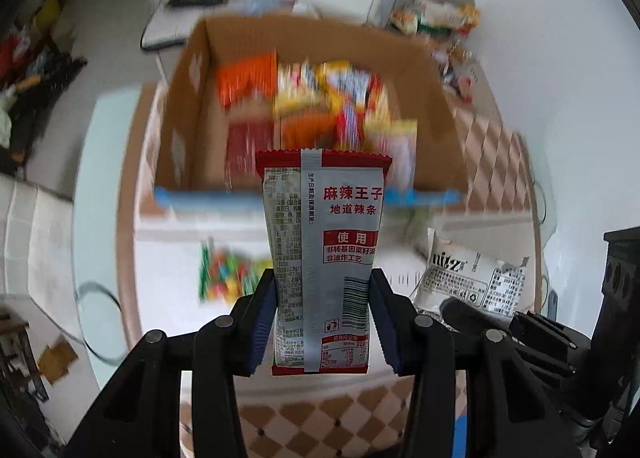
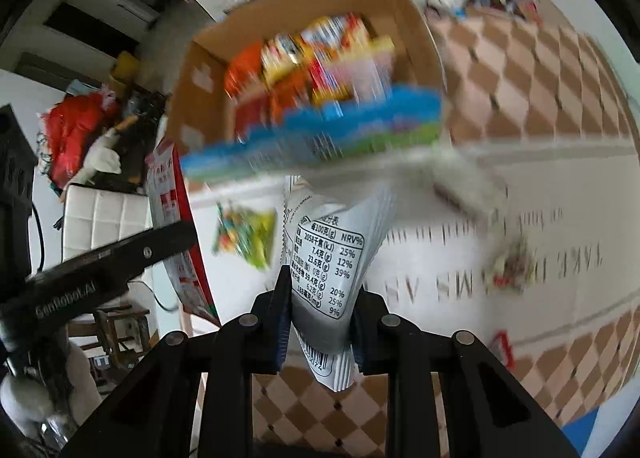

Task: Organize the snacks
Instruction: 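Lift both held packets and carry them toward the cardboard box, then lower both packets into the box and open both grippers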

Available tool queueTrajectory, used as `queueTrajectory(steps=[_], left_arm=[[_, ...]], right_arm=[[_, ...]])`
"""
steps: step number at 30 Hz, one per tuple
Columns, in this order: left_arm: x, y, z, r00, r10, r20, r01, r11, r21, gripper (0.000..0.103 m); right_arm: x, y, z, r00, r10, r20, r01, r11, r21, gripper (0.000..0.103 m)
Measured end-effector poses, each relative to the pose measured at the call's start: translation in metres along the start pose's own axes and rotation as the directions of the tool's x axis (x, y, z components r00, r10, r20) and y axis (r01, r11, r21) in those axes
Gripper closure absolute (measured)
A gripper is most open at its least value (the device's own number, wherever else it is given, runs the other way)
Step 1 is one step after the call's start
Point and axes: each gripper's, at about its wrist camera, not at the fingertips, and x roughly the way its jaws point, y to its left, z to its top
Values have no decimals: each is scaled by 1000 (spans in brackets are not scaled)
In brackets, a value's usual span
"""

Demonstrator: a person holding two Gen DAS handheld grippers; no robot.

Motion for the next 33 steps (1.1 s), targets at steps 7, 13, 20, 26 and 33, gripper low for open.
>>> queueTrajectory(steps=[7,13,20,26,33], left_arm=[[-7,17,85,995,84,48,-85,996,28,61],[39,47,130,983,174,-58,-173,984,31,60],[109,79,140,936,246,-252,-245,969,37,58],[138,98,127,928,193,-318,-217,975,-42,52],[133,76,121,944,173,-279,-190,981,-33,15]], right_arm=[[4,16,72,998,11,57,-10,1000,-23,77],[49,25,127,999,-21,44,22,999,-25,79],[113,21,156,995,-82,-60,79,996,-41,81],[153,3,161,977,-120,-176,119,993,-17,78],[149,-4,162,976,-129,-177,128,992,-14,16]])
